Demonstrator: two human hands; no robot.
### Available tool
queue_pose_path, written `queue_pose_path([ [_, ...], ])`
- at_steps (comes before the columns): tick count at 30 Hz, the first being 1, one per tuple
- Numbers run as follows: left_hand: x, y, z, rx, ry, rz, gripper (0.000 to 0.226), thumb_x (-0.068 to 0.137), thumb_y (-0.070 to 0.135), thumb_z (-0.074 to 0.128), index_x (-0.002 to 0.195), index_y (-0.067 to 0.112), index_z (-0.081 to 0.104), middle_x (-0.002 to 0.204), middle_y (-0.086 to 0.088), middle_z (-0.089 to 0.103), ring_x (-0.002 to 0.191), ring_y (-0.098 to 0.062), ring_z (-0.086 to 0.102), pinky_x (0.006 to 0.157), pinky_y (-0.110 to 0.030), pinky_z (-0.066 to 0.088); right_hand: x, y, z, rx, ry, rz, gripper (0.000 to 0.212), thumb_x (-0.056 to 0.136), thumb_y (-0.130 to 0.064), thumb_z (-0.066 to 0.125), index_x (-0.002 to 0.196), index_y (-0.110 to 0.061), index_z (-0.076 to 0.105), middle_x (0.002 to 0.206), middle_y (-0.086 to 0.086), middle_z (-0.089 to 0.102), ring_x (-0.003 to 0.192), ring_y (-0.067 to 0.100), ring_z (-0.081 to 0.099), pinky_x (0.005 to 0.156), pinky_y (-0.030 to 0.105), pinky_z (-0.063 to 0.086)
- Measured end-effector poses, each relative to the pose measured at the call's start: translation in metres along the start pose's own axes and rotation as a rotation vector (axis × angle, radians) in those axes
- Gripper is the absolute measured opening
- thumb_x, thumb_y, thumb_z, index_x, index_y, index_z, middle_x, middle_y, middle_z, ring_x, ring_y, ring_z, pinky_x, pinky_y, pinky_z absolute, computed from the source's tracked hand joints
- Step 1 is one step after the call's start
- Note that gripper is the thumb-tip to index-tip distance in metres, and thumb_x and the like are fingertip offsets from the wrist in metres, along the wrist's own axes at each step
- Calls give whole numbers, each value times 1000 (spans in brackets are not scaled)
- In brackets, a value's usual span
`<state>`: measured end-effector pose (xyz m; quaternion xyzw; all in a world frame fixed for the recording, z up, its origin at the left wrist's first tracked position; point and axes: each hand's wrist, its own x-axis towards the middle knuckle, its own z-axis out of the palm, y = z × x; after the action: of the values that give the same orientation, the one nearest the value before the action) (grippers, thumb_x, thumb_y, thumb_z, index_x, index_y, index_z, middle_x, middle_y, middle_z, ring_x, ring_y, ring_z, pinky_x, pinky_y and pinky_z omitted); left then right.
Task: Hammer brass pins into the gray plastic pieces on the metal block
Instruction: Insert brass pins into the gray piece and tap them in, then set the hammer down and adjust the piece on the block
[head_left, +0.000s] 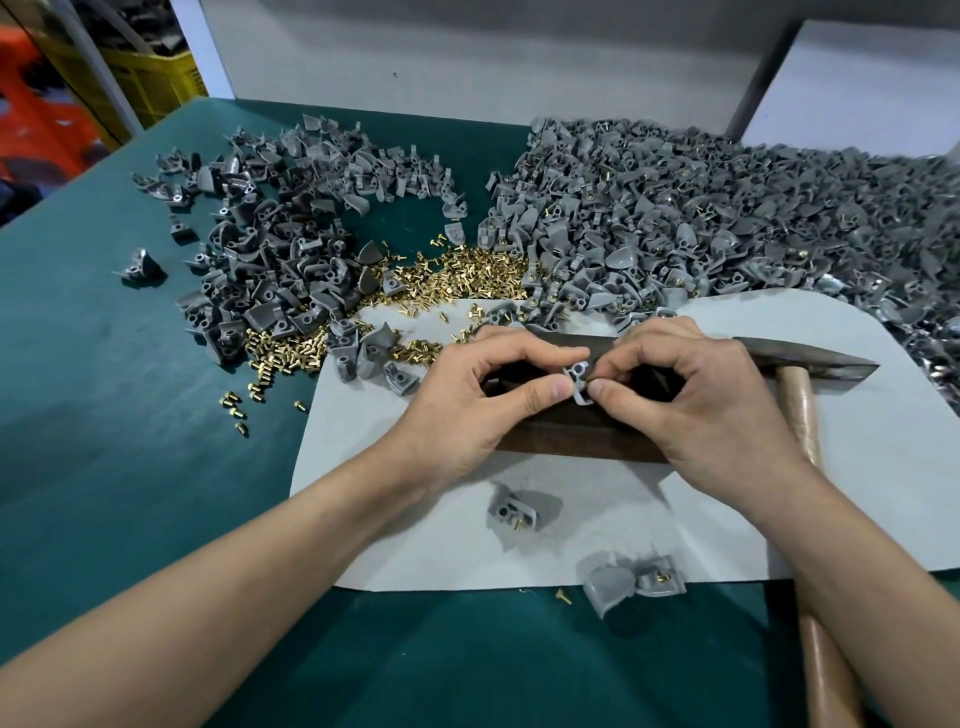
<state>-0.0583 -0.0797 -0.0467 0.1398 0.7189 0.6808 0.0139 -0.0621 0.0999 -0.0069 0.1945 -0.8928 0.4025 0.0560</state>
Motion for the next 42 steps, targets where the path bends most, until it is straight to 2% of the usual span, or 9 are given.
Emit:
queue_pose_path([
  [5, 0, 1, 0, 4, 0, 11, 25, 67, 50, 71, 92, 49, 73, 103, 10, 66, 98, -7, 59, 81, -22, 42, 0, 1, -1, 10, -5, -5, 25, 75, -12, 75, 67, -33, 62, 77, -6, 63, 86, 15, 54, 78, 23, 40],
  [14, 1, 0, 0, 16, -3, 41, 24, 68, 49, 70, 92, 49, 73, 95, 23, 65, 99, -3, 58, 84, -20, 42, 1, 2, -1, 26, -14, -7, 25, 75, -11, 76, 67, -32, 63, 77, -5, 63, 87, 16, 53, 79, 23, 40],
  [23, 1, -5, -1, 11, 6, 59, 24, 67, 48, 73, 91, 48, 73, 95, 18, 66, 102, -8, 59, 88, -19, 43, -1, 1, -1, 10, -8, -45, 20, 74, -8, 76, 70, -25, 66, 76, -5, 62, 84, 15, 53, 75, 19, 39],
  [31, 1, -5, 0, -5, 14, 46, 23, 71, 43, 75, 93, 46, 74, 100, 9, 66, 101, -14, 59, 89, -25, 43, 1, 2, -1, 4, -25, -35, 15, 75, -7, 76, 72, -20, 70, 78, -1, 64, 88, 18, 54, 79, 23, 41],
  [34, 1, -4, -1, 2, 17, -1, 24, 73, 43, 74, 97, 44, 74, 105, 4, 65, 99, -11, 61, 84, -24, 44, 2, -1, -7, -6, -64, 24, 6, 75, -15, 76, 78, -20, 73, 83, -2, 65, 91, 13, 55, 81, 16, 40],
  [37, -1, -4, -2, -14, 19, -28, 26, 75, 39, 73, 100, 41, 74, 107, 4, 64, 94, -6, 59, 77, -19, 46, 3, -1, -27, -57, -7, 56, 12, 74, -25, 73, 85, -20, 72, 85, -5, 65, 84, 6, 59, 75, 9, 43],
  [39, -2, -4, -1, -18, 23, -46, 22, 78, 31, 73, 99, 39, 74, 110, 3, 63, 97, -9, 59, 75, -19, 47, 6, 9, -49, -217, 128, 187, 15, 76, -32, 73, 81, -19, 68, 81, -1, 66, 74, 11, 61, 71, 19, 50],
  [40, -2, -4, 0, -4, 27, -43, 21, 81, 26, 74, 98, 38, 75, 111, 3, 63, 100, -12, 59, 76, -21, 47, 6, 16, -61, -348, 149, 332, 24, 76, -39, 72, 79, -17, 65, 77, 2, 66, 69, 15, 63, 70, 29, 54],
  [42, -1, -5, 0, 41, 35, -14, 20, 83, 15, 73, 95, 32, 74, 110, 4, 64, 104, -13, 57, 81, -22, 45, 1, 29, -79, -501, 19, 655, 40, 73, -49, 72, 78, -11, 59, 70, 8, 66, 60, 24, 66, 61, 40, 58],
])
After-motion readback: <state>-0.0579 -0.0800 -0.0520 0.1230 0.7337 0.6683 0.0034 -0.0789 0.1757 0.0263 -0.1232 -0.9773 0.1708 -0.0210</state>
